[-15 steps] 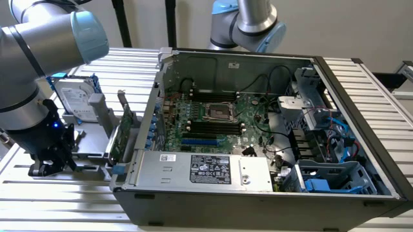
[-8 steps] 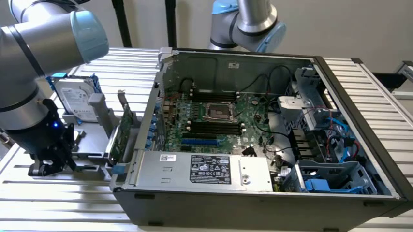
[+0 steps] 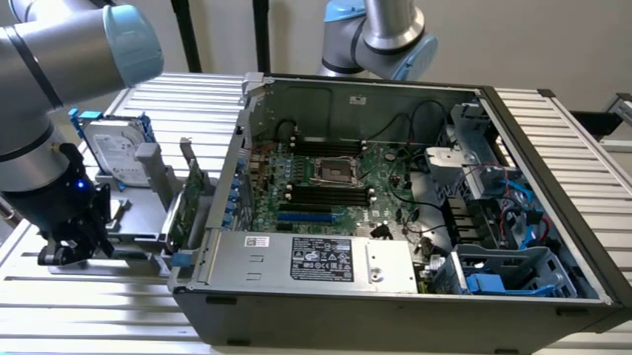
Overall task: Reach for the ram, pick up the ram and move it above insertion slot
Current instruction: 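Pick up the ram and move it above insertion slot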
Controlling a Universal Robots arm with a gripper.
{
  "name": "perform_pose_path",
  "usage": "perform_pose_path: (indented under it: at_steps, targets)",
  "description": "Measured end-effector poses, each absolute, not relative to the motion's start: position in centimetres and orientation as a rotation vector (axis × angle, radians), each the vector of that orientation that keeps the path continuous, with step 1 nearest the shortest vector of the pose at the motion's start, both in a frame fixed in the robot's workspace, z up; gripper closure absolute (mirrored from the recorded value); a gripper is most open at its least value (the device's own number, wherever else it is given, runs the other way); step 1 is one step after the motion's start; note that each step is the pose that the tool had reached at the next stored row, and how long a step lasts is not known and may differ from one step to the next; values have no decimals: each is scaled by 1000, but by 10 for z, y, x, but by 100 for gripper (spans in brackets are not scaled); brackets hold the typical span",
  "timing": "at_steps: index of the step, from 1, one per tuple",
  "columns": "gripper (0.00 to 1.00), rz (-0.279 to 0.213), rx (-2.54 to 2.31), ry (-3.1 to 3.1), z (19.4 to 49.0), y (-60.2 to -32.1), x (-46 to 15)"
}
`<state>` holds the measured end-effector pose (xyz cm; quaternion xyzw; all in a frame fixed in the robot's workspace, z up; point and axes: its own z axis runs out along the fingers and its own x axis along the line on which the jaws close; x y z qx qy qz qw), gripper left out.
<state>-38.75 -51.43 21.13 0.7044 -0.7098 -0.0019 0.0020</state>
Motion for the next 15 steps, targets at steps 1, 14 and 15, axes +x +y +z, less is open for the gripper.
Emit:
perform_pose_path:
  at_steps: [1,14,15]
  targets:
    - [87,-6,2210,-2227,213,-514,-387]
    - [87,-8,2211,-2228,255,-514,-387]
    - [87,-9,2212,-2228,259,-514,-386]
